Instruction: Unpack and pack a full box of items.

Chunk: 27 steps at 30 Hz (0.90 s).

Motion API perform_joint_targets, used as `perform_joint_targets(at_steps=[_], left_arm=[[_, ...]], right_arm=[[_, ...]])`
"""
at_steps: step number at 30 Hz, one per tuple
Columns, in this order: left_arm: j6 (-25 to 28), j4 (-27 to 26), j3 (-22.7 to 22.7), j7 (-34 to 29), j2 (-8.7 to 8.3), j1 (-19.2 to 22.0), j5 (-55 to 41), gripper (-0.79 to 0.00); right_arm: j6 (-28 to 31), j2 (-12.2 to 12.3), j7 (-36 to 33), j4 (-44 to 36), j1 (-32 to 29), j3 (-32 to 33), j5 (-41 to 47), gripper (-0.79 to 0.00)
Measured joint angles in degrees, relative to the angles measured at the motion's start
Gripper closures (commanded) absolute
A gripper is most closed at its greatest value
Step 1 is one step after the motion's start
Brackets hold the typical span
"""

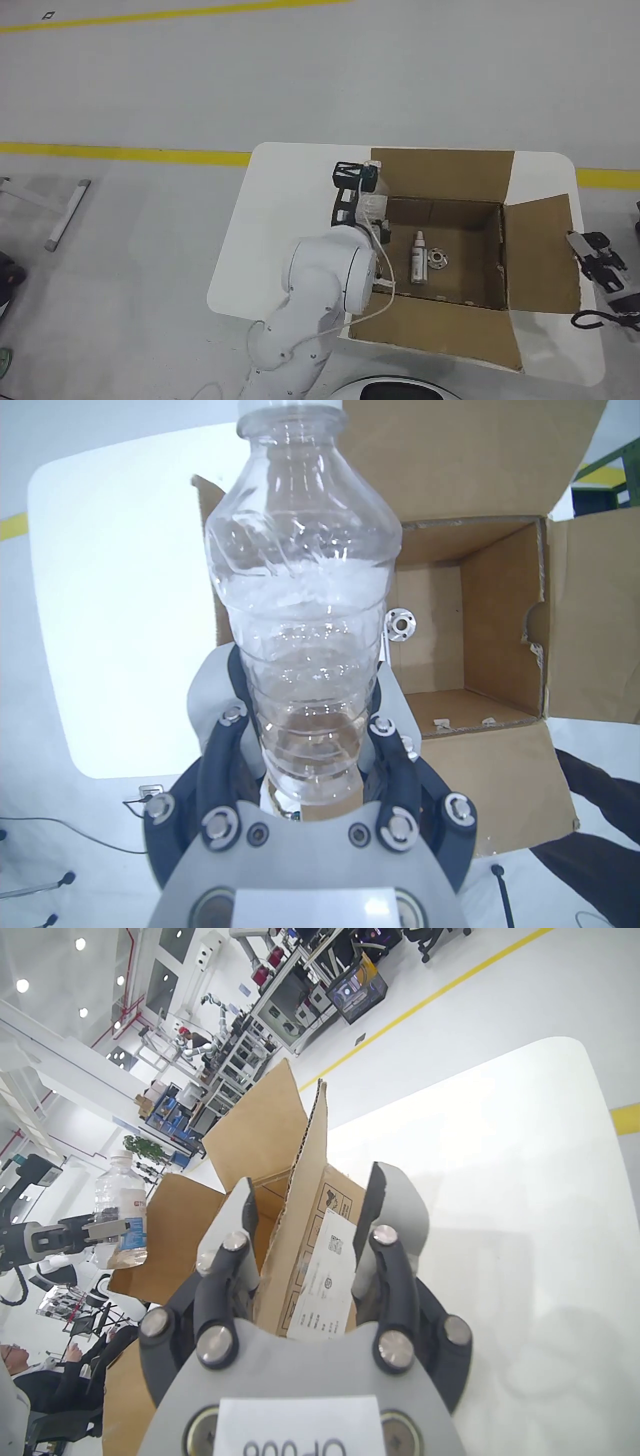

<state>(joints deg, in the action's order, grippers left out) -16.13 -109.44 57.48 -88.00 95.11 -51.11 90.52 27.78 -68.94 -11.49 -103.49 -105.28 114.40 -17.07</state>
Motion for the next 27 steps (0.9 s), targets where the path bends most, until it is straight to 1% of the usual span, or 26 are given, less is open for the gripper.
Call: perform_joint_targets(at_steps=[2,5,7,10,13,14,17,20,21,22,23,24,27], left_arm=[[0.5,-1.5,1.4,0.0,-0.17,-0.6,1.7,0.000],[1.4,-3.7,2.9,0.0,-0.33,-1.9,4.0,0.000],[2.4,-4.9,3.3,0.0,-0.39,-2.6,5.9,0.000],[3.8,-8.0,4.5,0.0,-0.43,-4.1,9.3,0.000],[4.3,-11.1,7.3,0.0,-0.40,-6.5,12.5,0.000],[4.3,-11.8,8.9,0.0,-0.34,-7.7,13.7,0.000],[4.5,-12.0,12.2,0.0,-0.05,-10.8,16.5,0.000],[6.0,-9.4,13.4,0.0,0.44,-13.7,20.9,0.000],[6.6,-8.2,13.4,0.0,0.65,-14.4,21.9,0.000],[7.3,-6.7,13.4,0.0,0.88,-14.9,22.8,0.000],[8.6,-4.8,13.5,0.0,1.21,-15.1,23.7,0.000],[9.5,-3.3,13.7,0.0,1.50,-14.9,24.0,0.000],[12.4,2.0,14.5,0.0,2.48,-14.0,23.6,0.000]], right_arm=[[-1.1,-0.2,3.1,-1.0,-0.7,0.8,-1.4,-0.785],[-0.7,-0.5,6.6,-3.4,-2.3,1.3,-2.6,-0.785],[-0.7,-0.7,8.1,-4.9,-3.2,1.8,-4.0,-0.785],[-1.2,-0.9,9.8,-7.3,-4.7,2.0,-5.3,-0.785],[-2.0,-1.2,11.6,-9.0,-5.7,2.4,-5.4,-0.785],[-3.3,-1.4,13.4,-10.0,-6.2,2.9,-6.4,-0.785],[-5.7,-2.0,17.7,-13.4,-7.9,2.8,-8.6,-0.785],[-7.8,-2.4,19.2,-16.8,-9.6,2.2,-9.5,-0.785],[-8.3,-2.5,19.5,-17.8,-9.9,2.0,-10.2,-0.727],[-8.5,-2.6,19.6,-18.7,-10.1,1.7,-11.1,-0.360],[-8.9,-2.7,19.7,-19.6,-10.3,1.2,-12.4,-0.203],[-9.3,-2.7,19.8,-20.1,-10.3,0.7,-13.4,0.000],[-10.3,-2.9,20.2,-21.1,-10.0,-1.3,-17.0,0.000]])
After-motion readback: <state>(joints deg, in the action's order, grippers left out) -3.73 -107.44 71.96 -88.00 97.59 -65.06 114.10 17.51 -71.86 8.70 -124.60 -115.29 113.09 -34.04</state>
